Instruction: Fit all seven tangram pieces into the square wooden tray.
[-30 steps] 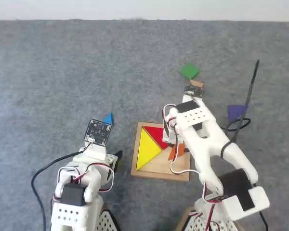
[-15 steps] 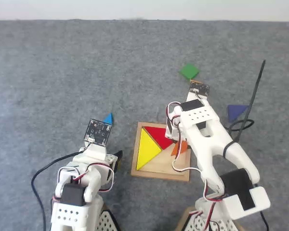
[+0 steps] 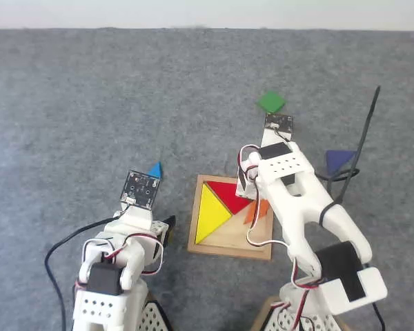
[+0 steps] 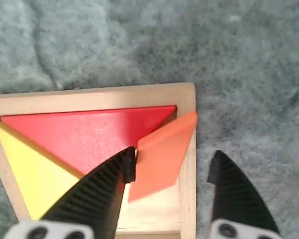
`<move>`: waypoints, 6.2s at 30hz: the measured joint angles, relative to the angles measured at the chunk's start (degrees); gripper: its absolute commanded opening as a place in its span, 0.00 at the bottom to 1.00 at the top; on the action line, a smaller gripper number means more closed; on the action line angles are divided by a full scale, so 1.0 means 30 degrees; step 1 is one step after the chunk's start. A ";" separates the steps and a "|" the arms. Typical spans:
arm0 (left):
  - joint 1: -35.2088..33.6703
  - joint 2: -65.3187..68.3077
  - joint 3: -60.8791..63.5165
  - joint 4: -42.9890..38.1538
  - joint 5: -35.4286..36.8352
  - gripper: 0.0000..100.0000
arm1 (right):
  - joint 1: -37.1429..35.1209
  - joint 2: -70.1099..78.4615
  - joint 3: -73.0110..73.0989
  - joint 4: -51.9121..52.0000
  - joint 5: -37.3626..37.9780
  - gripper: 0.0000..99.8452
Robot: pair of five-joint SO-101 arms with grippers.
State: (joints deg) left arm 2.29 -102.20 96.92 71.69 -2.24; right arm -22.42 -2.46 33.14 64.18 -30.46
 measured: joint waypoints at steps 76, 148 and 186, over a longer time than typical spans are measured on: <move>0.0000 0.0000 0.0000 0.0000 0.0000 0.21 | 0.1788 -0.4894 0.5714 -0.4190 1.0051 0.01; 0.0000 0.0000 0.0000 0.0000 0.0000 0.21 | 0.4132 -0.8879 0.5216 -0.5040 0.9905 0.10; 0.0000 0.0000 0.0000 0.0000 0.0000 0.21 | 0.3985 1.3538 -1.6703 -0.3839 1.6440 0.25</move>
State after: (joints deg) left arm 2.29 -102.20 96.92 71.69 -2.24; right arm -10.46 38.15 -16.97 52.66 18.86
